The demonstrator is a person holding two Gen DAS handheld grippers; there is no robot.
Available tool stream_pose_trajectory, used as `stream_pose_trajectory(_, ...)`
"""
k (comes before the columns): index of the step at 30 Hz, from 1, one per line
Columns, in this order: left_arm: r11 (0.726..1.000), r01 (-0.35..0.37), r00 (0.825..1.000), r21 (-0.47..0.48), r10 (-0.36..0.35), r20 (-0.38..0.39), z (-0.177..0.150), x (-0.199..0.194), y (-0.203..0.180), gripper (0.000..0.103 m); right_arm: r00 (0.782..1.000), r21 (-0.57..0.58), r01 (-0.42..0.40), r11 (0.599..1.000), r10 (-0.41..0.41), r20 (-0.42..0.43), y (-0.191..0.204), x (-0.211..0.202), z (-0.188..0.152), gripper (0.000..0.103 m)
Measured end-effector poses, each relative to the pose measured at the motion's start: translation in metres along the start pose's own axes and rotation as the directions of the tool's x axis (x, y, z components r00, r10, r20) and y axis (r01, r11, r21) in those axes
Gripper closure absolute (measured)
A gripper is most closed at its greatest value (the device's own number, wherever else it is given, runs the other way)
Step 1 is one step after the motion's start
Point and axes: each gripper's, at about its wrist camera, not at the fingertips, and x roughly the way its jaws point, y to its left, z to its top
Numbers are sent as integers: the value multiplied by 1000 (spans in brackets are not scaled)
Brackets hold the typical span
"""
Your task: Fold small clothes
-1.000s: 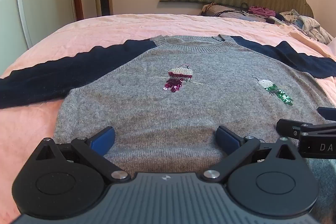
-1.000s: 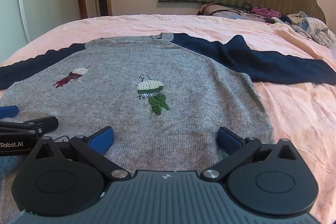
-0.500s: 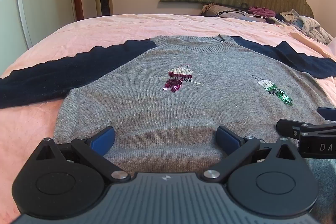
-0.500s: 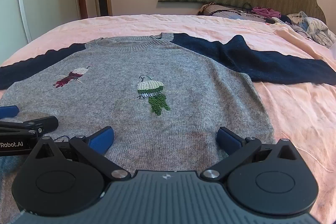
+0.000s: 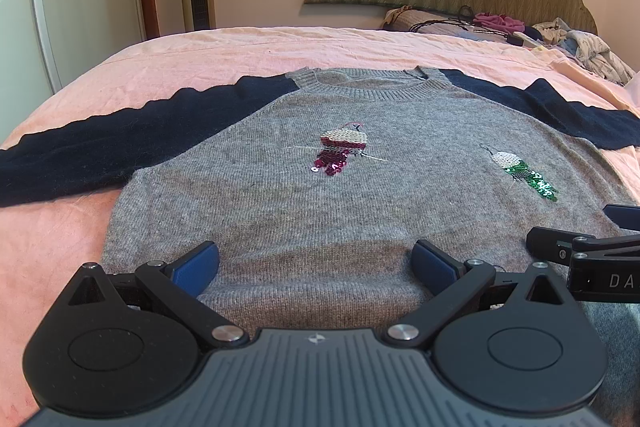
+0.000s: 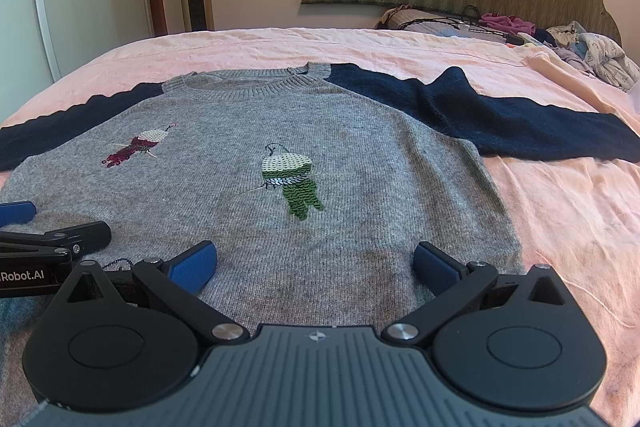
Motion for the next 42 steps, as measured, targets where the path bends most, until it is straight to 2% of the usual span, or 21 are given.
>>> stream_pose_trajectory(42,1000,-3,1000,0,3,-5,1,-1,-2,0,1000,0,-1,1000,1,0,0,-1,0,0)
